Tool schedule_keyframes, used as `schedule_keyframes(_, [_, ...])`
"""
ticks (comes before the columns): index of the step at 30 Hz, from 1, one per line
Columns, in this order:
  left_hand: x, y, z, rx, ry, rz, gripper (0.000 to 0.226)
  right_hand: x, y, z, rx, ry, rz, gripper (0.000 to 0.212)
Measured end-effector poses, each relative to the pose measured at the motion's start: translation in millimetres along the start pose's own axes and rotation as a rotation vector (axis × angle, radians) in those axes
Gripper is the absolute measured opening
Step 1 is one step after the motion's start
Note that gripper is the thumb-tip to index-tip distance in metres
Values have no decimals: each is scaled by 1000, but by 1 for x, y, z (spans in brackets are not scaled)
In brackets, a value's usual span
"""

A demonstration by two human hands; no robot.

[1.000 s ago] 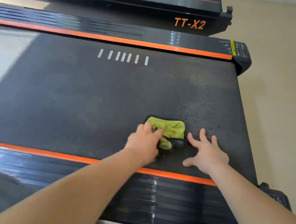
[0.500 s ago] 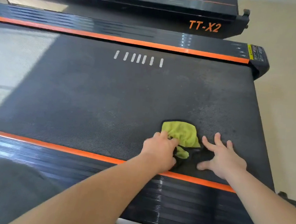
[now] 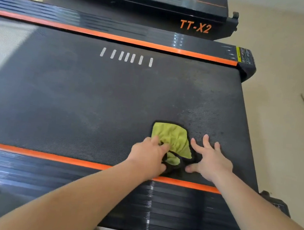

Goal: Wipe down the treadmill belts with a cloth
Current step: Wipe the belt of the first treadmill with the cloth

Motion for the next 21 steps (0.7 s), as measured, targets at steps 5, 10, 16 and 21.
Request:
schedule_keyframes(5, [-58,-12,-17,-37,73,-242,63,0,-4,1,9,7,28,107])
schedule_keyframes(10, [-4,-12,-2,-495,-125,81,96,0,-10,1,-56,-53,46,113])
schedule_keyframes(16, [-24,-35,-15,-228,-151,220,84,-12,-19,-42,12,-136,58,83])
schedule_keyframes(21, [-68,-78,-44,-58,-88,108,65,-33,-59,-100,178,-250,-107,74])
Point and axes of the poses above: each hand's wrist, its own y-axis away from the middle knuckle, its own z-axis out of the palm, x = y × z, the point moved 8 cm from there along -y, towards the middle knuckle, and after that the axes turned 4 degrees about -x, right-handed, at the moved point
